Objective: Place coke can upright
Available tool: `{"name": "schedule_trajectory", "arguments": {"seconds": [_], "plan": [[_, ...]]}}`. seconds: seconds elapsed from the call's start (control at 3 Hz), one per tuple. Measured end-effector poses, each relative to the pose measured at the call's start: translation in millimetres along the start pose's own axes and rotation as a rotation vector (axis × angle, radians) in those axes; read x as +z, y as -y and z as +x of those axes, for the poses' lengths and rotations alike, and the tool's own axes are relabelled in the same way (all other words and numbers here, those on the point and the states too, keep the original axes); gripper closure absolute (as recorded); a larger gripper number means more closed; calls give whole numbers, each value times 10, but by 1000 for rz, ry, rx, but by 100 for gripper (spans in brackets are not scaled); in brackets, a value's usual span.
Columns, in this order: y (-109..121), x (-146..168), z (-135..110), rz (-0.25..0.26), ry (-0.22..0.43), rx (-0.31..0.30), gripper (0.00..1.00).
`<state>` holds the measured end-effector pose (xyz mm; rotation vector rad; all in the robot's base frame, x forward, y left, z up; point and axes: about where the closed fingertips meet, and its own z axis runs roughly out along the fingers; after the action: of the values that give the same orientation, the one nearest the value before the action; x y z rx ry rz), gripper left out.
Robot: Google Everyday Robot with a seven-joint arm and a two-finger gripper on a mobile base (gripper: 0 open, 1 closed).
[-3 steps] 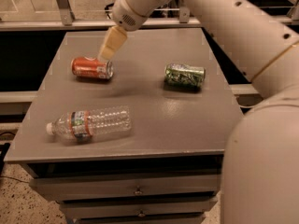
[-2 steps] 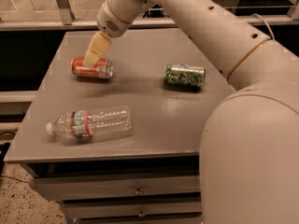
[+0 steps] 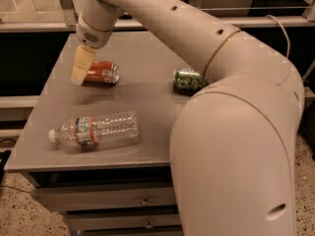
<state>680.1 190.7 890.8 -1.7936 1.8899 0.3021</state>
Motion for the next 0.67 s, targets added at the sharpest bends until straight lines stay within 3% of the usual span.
{"name": "schedule_trajectory", "arguments": {"seconds": [0.67], "plan": [[74,229,118,35,-162,-28,0]]}}
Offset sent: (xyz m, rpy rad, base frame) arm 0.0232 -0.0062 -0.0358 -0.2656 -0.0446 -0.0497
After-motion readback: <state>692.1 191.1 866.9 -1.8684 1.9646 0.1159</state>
